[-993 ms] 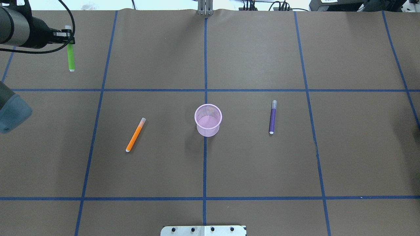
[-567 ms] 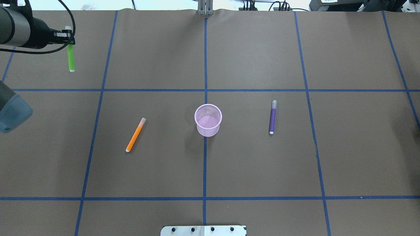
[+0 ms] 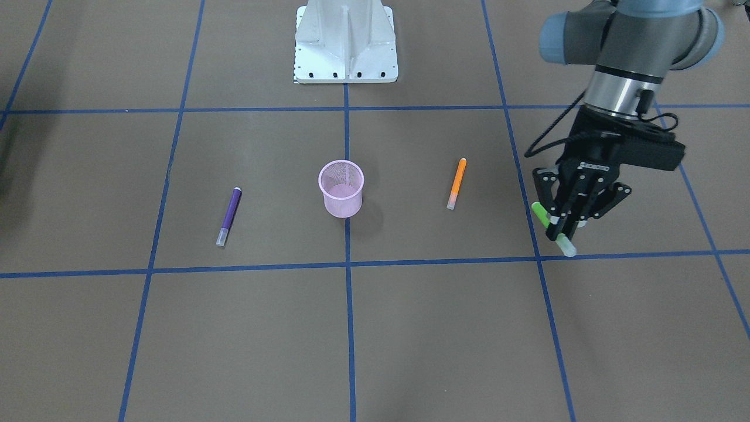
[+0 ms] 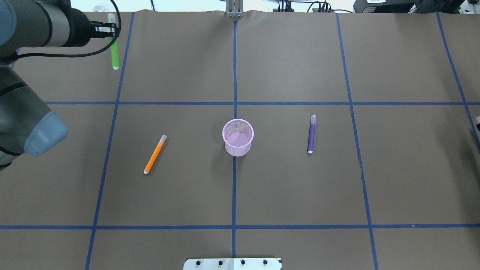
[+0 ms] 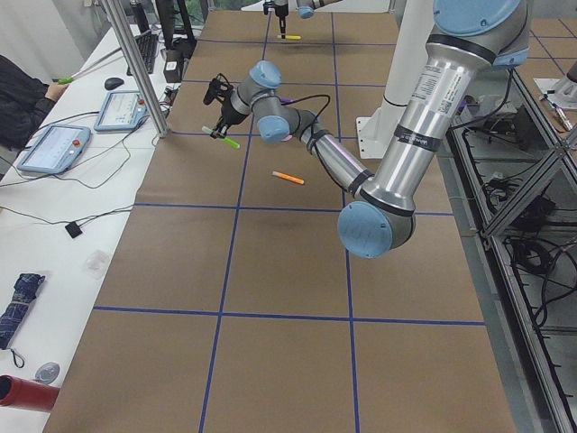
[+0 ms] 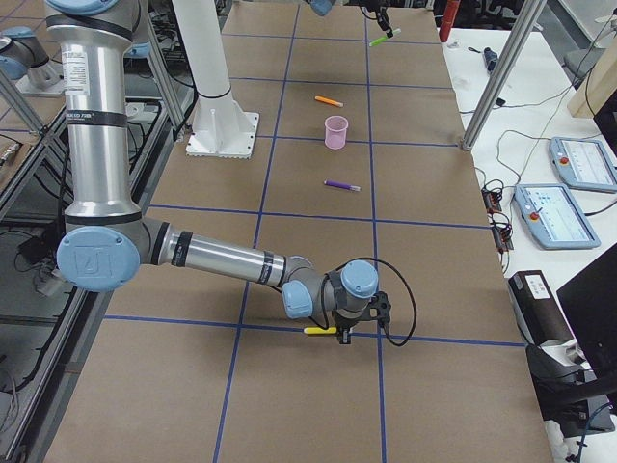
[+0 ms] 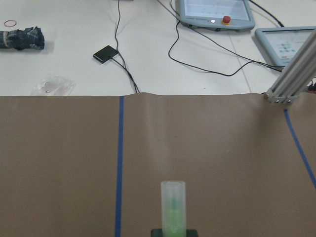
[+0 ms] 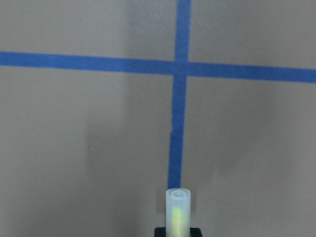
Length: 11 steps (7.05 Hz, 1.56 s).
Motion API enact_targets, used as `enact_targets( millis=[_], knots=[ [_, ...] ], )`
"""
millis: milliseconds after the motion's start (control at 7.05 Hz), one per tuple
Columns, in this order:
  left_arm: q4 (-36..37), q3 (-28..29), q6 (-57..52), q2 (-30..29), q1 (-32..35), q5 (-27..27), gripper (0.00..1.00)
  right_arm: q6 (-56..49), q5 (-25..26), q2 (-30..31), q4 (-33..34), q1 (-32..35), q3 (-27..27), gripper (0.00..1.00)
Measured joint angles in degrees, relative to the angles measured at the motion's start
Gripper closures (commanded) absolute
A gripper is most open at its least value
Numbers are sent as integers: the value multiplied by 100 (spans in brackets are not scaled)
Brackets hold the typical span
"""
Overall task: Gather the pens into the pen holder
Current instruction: 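Carry the green marker over the pink cup with the left gripper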
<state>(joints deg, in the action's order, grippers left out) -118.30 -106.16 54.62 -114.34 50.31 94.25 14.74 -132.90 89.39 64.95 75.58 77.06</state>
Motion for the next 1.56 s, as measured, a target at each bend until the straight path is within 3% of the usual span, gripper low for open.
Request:
enact_targets(
  millis=[567,1134,1560],
  knots=[
    [-1843,170,351,-157,-2166,-2618,100,105,-378,-255,69,196,386,100],
    [-3400,1363,648,-684,-3010,-3542,100,576,-554,-321,81,261,969,100],
    [-3660,1882,666,-906,-3138,-3674,100,746,-545,-334,61,256,1423,100]
  ],
)
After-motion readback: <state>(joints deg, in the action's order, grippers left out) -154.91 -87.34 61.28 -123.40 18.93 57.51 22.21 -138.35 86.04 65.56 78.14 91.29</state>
